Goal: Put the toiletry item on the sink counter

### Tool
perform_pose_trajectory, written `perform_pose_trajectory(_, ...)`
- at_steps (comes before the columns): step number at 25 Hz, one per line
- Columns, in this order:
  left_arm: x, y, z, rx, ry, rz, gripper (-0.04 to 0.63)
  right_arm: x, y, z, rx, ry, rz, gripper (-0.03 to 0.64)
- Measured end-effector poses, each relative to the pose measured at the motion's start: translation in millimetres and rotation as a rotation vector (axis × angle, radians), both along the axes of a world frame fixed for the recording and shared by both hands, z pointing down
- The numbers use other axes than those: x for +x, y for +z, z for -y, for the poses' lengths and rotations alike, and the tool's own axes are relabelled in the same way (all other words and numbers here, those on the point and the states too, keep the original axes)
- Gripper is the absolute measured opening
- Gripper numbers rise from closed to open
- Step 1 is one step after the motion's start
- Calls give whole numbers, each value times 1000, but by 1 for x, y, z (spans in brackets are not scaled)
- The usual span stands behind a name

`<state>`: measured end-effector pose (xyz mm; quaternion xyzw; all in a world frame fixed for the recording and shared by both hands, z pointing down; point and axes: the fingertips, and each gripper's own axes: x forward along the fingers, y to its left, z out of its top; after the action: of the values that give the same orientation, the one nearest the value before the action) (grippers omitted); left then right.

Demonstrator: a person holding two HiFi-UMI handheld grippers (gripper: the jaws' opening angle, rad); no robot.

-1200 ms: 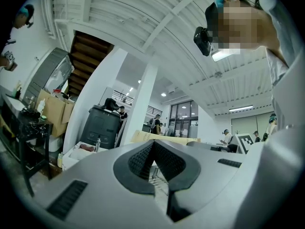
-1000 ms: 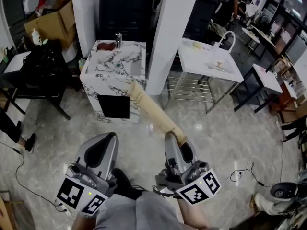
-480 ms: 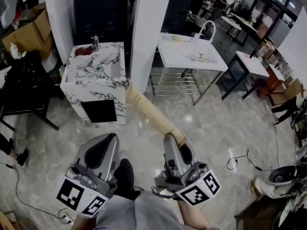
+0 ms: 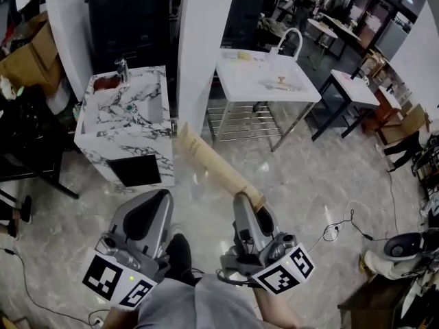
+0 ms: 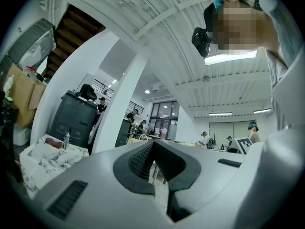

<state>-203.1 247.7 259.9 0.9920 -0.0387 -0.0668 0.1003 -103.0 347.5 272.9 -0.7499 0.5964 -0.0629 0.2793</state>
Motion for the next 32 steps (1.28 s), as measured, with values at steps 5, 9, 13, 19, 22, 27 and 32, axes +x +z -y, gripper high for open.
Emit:
perform_pose_trajectory(5, 29, -5, 26, 2, 23, -9, 5, 24, -5, 25, -6, 15, -5, 51)
perform_pose_trajectory(9, 48, -8, 44, -5, 38, -10, 5, 41, -8, 43, -6, 23, 13, 51)
perform_pose_trajectory(13, 67, -15, 68, -2, 36, -22, 5, 61, -14, 65, -4, 27, 7, 51)
perform_pose_trajectory(19, 94, -15, 105, -1, 30, -28, 5, 92, -17, 101, 7, 27, 10, 51)
perform_pose_trajectory(22, 108, -15, 127, -2, 23, -34, 5, 107, -17, 121, 11, 23, 11, 51)
perform_pose_trajectory(27, 132, -14, 160, 1, 25, -44, 5, 130, -16, 153, 9, 26, 2, 51)
perform_pose_trajectory(32, 152, -10, 187, 3, 25, -49, 5, 153, -11, 178, 8, 41, -2, 51)
